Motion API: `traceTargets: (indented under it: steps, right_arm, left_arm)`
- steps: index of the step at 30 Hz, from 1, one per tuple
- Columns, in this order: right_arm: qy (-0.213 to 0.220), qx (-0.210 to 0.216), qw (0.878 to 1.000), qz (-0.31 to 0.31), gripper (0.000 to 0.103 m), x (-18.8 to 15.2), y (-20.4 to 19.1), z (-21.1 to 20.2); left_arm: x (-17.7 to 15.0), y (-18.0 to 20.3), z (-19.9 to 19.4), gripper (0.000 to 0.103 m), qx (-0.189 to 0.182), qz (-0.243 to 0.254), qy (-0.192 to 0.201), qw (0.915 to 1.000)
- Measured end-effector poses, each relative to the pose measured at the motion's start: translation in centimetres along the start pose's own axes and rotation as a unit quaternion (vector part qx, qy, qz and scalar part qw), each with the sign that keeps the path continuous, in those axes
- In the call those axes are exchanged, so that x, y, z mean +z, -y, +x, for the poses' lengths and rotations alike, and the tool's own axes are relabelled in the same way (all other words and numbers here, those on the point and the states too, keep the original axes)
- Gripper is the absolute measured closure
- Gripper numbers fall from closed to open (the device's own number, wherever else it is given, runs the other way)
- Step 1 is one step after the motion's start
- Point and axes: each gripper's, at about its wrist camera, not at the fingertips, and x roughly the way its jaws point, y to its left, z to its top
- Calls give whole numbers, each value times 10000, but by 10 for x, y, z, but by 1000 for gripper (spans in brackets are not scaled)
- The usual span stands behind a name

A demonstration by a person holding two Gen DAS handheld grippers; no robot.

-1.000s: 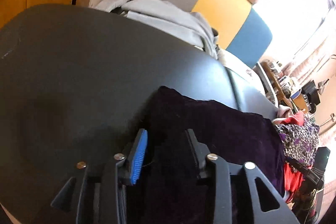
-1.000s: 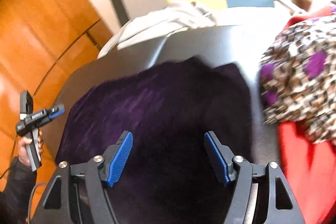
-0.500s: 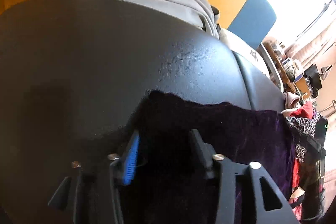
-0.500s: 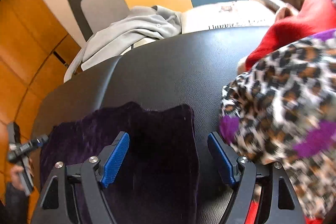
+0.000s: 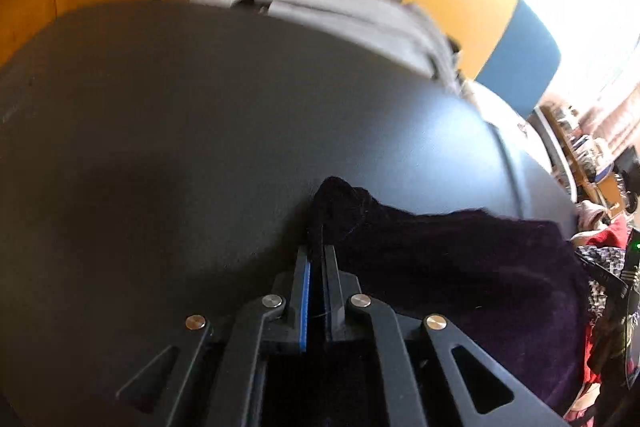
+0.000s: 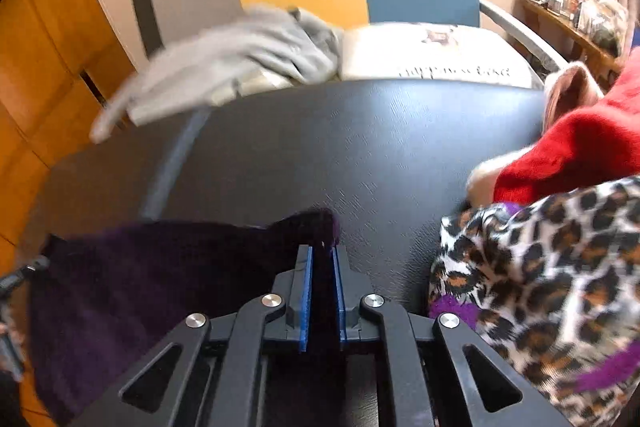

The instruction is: Fold clothes

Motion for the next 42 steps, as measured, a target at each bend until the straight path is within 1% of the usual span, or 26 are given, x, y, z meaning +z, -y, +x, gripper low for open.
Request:
traceTargets:
  steps: [2,3,4,5,6,7,8,9,10,13,15,17,20,22,24,25,26,29,33,34,35,36,37,39,41,42]
  right_arm:
    - [-77,49,9999,117,88,-5,3,6]
    - [-36,26,9999,145,78,-6,4,4]
    - [97,12,9998,155,65,-7,5,-4]
    - [248,2,9996,163,58,-8,5,-14]
    - [401,10,9991,110,49,-8,3,-25]
    - [554,22,9985,43,46,-9,0,-36]
    - [622,110,9980,-22,45,-10,-3,-44]
    - [671,215,9975,-86,45,-11,-7,-51]
    - [679,421,9967,-164,45,-14,-14,-57]
    - [554,876,9937,-433,39,-27,-38,-63]
    - [365,1228,9895,-672,38,-40,-60,-61]
    - [273,1387,9858,-911,37,-56,-77,-60]
    - [86,1386,9829,-1207,35,-84,-93,-54]
    - [23,1296,9826,-1333,34,-102,-95,-56]
    - [142,1079,9821,-1535,34,-121,-95,-61]
    - [224,992,9820,-1594,33,-128,-93,-62]
    - [306,905,9816,-1652,33,-136,-91,-63]
    - [496,831,9819,-1628,33,-146,-92,-64]
    - [505,855,9824,-1580,30,-148,-94,-63]
    - [459,897,9834,-1510,30,-147,-92,-62]
    - [369,987,9846,-1393,27,-144,-90,-63]
    - [225,1151,9850,-1264,20,-139,-89,-65]
    - [69,1330,9846,-1134,14,-132,-87,-66]
    - [32,1474,9844,-965,13,-123,-85,-74]
    - [186,1611,9829,-871,12,-113,-82,-84]
    - [265,1644,9823,-862,9,-108,-81,-89]
  left_arm:
    - [1,-3,-4,91,26,-134,55,9999]
    - [1,-5,-9,88,101,-195,105,9997]
    - [2,-7,-14,87,156,-248,150,9995]
    - [3,-9,-20,85,206,-299,195,9992]
    - [2,-9,-28,85,264,-327,298,9987]
    - [-1,-8,-35,84,219,-296,385,9986]
    - [-4,-6,-43,84,155,-254,467,9985]
    - [-11,-2,-50,84,-16,-191,494,9986]
    - [-16,1,-55,84,-111,-125,496,9986]
    - [-41,23,-64,84,-393,392,424,9976]
    - [-58,43,-62,84,-657,747,327,9945]
    - [-82,53,-68,84,-886,1067,234,9901]
    - [-117,56,-76,84,-1056,1419,25,9842]
    - [-138,50,-78,84,-907,1562,-72,9835]
    - [-154,37,-78,84,-858,1628,-103,9829]
    - [-162,33,-83,86,-887,1633,24,9826]
    - [-165,28,-84,92,-873,1613,101,9830]
    - [-159,20,-84,95,-812,1474,96,9857]
    - [-146,10,-95,92,-914,1164,140,9889]
    - [-143,7,-98,86,-952,1078,163,9895]
    - [-133,0,-105,84,-1101,853,285,9898]
    - [-124,-7,-110,83,-1263,628,394,9892]
    - [-115,-15,-116,76,-1422,407,497,9878]
    - [-91,-29,-119,64,-1394,103,659,9880]
    - [-69,-36,-107,61,-1316,-13,549,9898]
    - [-58,-38,-98,60,-1285,-48,457,9906]
